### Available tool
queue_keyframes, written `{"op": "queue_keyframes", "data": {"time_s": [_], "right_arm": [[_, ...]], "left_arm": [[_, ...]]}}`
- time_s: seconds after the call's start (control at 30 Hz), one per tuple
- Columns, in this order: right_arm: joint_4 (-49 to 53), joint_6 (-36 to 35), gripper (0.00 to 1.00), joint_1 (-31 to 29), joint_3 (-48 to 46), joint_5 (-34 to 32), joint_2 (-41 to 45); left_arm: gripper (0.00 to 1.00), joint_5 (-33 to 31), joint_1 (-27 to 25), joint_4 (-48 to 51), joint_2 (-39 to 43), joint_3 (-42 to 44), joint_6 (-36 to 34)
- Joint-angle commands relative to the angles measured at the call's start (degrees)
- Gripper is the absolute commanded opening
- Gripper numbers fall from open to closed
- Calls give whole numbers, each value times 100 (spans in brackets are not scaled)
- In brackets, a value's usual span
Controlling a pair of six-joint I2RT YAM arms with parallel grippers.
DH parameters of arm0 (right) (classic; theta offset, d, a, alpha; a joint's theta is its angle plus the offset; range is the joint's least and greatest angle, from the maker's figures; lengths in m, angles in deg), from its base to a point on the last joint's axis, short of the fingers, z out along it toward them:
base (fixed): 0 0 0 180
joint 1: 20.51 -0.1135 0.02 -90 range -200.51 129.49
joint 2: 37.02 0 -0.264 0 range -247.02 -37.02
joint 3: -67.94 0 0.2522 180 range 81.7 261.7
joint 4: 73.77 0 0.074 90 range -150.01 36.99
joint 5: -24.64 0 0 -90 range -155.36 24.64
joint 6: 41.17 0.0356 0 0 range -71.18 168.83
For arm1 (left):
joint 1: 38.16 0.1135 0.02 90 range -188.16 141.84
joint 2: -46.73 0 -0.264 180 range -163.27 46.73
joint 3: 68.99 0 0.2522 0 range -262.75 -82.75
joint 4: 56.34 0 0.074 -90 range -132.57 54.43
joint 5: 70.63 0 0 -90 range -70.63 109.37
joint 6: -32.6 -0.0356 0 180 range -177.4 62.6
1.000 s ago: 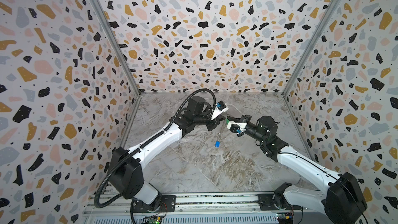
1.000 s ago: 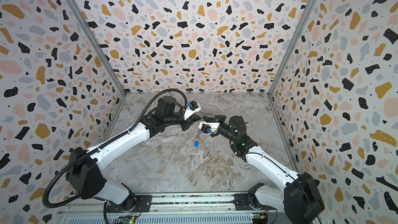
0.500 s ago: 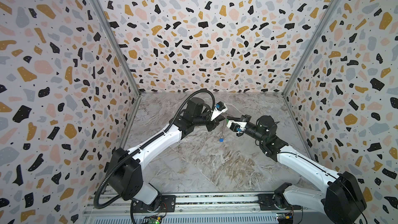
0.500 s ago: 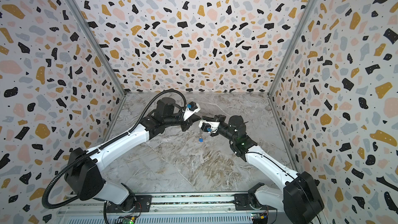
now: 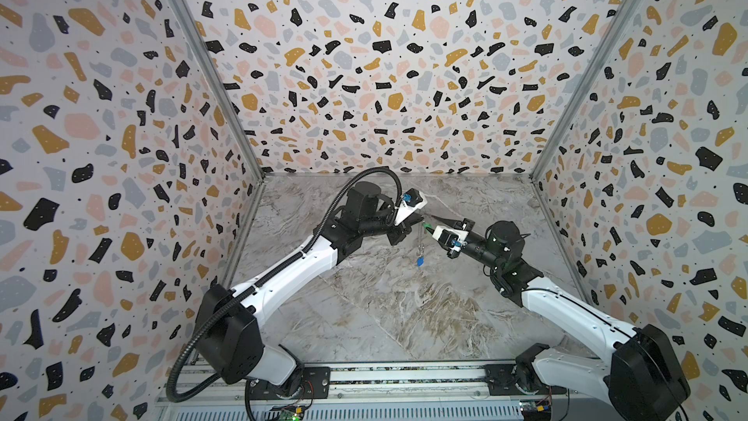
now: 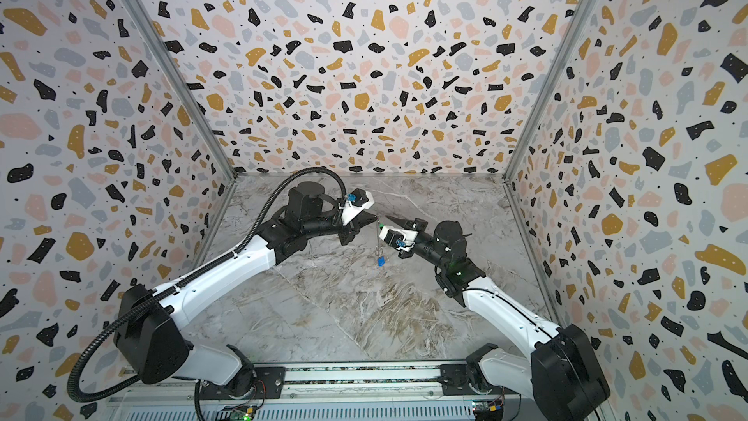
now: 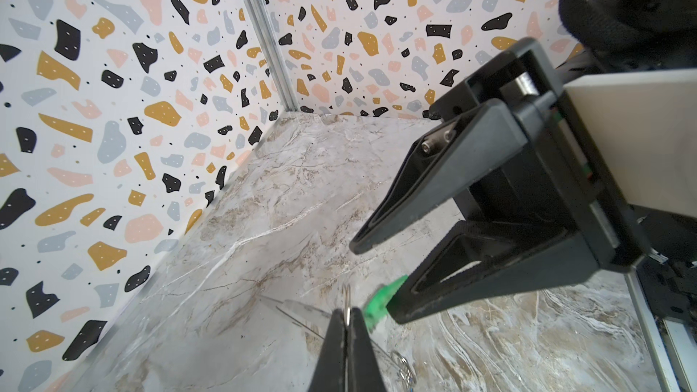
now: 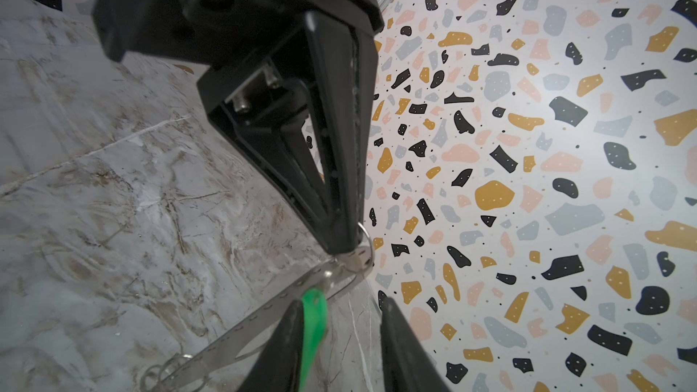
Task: Remove the keys from the keyring
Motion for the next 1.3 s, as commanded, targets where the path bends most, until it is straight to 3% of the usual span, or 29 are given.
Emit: {"op": "queue_keyframes", "data": {"time_s": [0.0, 0.37, 0.6, 1.27], "right_arm": [[-279, 519, 40, 161, -69, 409, 233], [-513, 1555, 43, 392, -186, 1146, -32], [-358, 1728, 43, 432, -25, 1341, -255], [-22, 1298, 41, 161, 262, 300, -519]], "left_arm": [[0, -45, -18, -430, 210, 49, 40], [0, 36, -19, -424, 243, 40, 11], [0, 142, -21, -424, 306, 71, -44], [0, 291, -54, -596, 249, 101, 78]]}}
